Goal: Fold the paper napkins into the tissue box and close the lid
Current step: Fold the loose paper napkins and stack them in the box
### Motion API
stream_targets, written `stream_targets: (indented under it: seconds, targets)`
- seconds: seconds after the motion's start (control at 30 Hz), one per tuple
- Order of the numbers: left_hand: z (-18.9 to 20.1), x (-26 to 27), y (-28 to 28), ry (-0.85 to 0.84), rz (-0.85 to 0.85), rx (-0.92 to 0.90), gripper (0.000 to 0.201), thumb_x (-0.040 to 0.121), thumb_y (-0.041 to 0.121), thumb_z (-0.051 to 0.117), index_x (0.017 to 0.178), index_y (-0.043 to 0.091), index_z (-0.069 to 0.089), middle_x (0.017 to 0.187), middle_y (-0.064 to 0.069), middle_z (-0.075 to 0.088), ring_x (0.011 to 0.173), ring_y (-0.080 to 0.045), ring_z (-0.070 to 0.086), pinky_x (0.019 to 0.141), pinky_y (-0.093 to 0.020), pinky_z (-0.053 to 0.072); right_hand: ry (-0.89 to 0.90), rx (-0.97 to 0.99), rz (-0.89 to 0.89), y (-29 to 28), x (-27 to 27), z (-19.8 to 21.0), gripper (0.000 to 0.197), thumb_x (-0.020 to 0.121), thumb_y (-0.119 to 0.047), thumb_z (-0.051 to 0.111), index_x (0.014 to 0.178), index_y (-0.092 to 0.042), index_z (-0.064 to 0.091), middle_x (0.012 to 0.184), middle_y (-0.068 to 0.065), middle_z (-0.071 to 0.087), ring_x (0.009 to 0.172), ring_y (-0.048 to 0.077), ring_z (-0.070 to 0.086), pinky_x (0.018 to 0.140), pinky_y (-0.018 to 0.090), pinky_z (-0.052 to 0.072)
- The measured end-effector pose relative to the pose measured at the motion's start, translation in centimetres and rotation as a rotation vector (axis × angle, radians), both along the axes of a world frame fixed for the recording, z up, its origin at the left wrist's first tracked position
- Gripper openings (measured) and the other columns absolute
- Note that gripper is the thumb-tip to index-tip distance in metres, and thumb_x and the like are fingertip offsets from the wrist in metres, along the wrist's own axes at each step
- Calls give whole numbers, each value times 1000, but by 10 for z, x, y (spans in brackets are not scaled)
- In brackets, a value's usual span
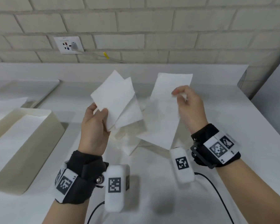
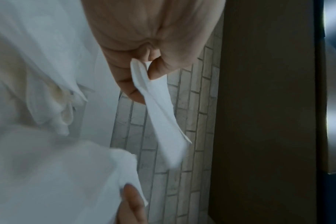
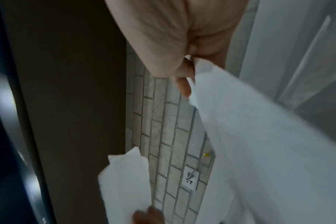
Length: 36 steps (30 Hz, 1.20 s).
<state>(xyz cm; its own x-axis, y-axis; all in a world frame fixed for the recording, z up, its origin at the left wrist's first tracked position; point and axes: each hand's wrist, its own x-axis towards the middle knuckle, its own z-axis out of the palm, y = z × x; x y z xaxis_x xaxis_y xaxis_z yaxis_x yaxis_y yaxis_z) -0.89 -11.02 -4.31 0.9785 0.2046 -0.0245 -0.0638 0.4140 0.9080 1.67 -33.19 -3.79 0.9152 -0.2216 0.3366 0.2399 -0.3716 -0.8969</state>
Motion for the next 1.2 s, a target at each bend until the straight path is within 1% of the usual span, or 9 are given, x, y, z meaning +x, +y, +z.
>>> stream_targets:
  seconds: [0.1,0.2,0.37,0.5,0.63,0.73,0.9,1.07,1.2]
  targets:
    - [4,-2,-5,-89,-7,60,45,96,-3,39,121,34,33,66,8,59,63,-6,55,60,-22,48,6,-63,24,12,-4,5,24,93,-1,44,105,-10,64,103,-4,61,64,-16,47,67,5,33]
    - [5,-4,-14,-171,-2,212,39,95,-6,41,116,27,43,53,15,53,46,-1,46,48,-13,41,100,59,208,29,-18,18,21,97,-26,45,92,-20,65,90,-16,62,73,-13,50,70,3,37]
    - [-6,-10,-19,-166,-40,361,19,84,19,59,95,31,69,92,1,67,74,-21,56,64,-30,47,146,142,338,49,-22,26,54,94,-35,49,85,19,47,74,11,45,73,16,39,70,30,29]
    - [-9,-15,-22,-141,-32,577,27,87,25,66,113,30,64,138,4,46,110,1,54,82,-5,42,196,241,344,57,-23,25,48,94,-29,50,86,18,49,72,18,47,71,22,45,66,38,40]
    - [-4,-21,-24,-149,-139,734,62,71,59,72,127,38,57,149,23,23,132,10,26,105,-16,29,282,325,339,62,-26,25,46,95,-31,48,93,14,56,77,14,45,70,17,47,59,19,44]
    - [0,-25,-25,-228,-174,787,65,68,58,71,128,39,56,138,23,46,129,3,40,104,-25,36,278,373,365,63,-25,24,37,96,-30,48,88,0,67,83,16,61,75,17,58,64,23,49]
    - [-5,-25,-29,-233,-87,748,27,88,27,64,114,19,64,91,12,64,81,-1,57,68,-6,41,204,338,321,69,-25,23,68,81,-47,52,99,18,46,108,42,46,93,52,50,74,49,45]
    - [-8,-15,-26,-126,25,570,33,97,19,51,68,7,61,56,9,61,53,-5,55,59,-21,44,52,250,321,56,-27,23,42,96,-18,49,61,-1,34,61,8,25,57,17,28,58,24,25]
    - [-1,-7,-10,-97,74,215,26,98,19,50,80,19,70,76,10,72,73,-6,68,70,-27,56,6,135,251,37,-24,16,43,96,-11,47,58,-17,28,57,-7,21,53,6,21,52,20,20]
